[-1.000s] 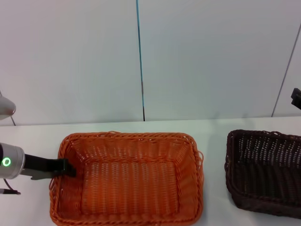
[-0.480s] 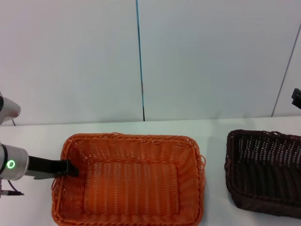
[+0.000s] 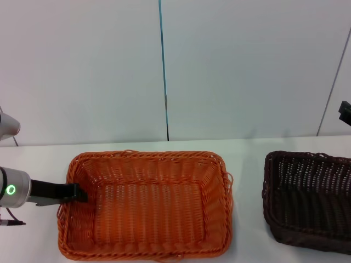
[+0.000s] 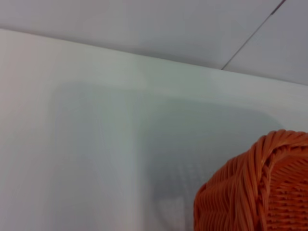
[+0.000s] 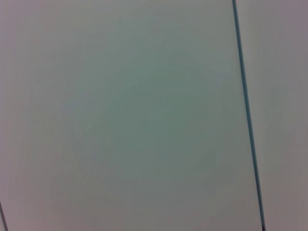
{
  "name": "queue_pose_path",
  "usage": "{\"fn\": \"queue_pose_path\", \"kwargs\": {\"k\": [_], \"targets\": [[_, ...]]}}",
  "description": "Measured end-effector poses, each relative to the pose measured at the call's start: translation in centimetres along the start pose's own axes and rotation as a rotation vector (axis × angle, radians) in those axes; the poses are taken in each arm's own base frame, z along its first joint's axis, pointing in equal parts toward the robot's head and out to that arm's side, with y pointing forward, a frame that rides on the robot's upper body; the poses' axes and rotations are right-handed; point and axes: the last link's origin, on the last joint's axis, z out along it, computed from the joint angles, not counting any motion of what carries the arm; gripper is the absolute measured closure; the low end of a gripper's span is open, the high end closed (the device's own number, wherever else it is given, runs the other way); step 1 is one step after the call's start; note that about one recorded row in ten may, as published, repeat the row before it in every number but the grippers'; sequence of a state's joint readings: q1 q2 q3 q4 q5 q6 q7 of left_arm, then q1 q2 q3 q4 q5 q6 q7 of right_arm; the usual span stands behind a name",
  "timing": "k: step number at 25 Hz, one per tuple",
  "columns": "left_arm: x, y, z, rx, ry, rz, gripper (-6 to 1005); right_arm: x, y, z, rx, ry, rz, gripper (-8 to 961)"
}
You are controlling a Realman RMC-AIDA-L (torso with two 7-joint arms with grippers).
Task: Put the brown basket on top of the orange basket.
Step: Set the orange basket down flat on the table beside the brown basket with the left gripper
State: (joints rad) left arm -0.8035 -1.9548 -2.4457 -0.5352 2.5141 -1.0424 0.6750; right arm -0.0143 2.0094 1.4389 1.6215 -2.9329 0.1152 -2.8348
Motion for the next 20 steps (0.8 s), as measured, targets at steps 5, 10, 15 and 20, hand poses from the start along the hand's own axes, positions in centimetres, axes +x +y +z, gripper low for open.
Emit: {"fn": "queue_pose_path", "kwargs": {"k": [5, 10, 15, 20], "targets": [[-0.02, 0.02, 0.04, 0.001, -0.001, 0.004, 822, -0.01, -0.01, 0.01, 0.000, -0.001, 0.000, 36], [-0.28, 0.12, 0.12, -0.006, -0.010, 0.010, 820, -0.03, 0.00, 0.01, 0.000, -0.002, 0.000, 36], [-0.65, 0.17, 0.30, -0.010, -0.017, 0.010, 818, -0.06, 0.00, 0.01, 0.000, -0.003, 0.000, 36], [-0.78, -0.03, 0.26, -0.005, -0.014, 0.007, 816, -0.08, -0.04, 0.02, 0.001, -0.003, 0.000, 36]]}}
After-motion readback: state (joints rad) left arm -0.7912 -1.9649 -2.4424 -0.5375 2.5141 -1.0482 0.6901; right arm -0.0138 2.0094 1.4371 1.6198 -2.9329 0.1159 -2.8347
